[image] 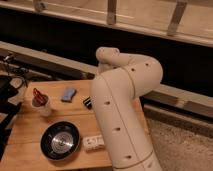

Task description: Push the eraser across the table

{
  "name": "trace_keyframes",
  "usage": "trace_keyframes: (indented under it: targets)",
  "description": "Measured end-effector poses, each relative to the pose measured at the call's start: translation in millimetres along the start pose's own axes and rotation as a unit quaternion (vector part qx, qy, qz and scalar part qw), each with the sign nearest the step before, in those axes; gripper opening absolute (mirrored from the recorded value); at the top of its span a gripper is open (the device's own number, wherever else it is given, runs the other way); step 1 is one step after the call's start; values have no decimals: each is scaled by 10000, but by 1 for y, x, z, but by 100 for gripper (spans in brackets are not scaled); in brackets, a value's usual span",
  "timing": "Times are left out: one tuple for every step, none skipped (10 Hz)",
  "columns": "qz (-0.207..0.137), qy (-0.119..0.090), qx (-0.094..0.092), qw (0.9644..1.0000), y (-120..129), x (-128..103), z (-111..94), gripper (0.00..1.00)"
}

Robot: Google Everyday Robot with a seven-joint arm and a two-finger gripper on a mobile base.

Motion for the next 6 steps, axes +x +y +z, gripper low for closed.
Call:
trace_keyframes:
  targets:
    - [-51, 24, -48, 10000, 5, -2, -8, 1]
    - [-20, -70, 72, 9999, 6, -1, -12, 1]
    - [16, -248, 222, 9994, 3, -3, -14, 1]
    - [91, -483, 411, 9979, -6, -4, -17, 1]
    - [182, -522, 554, 9969, -23, -3, -16, 1]
    - [271, -526, 626, 9963, -34, -2, -14, 1]
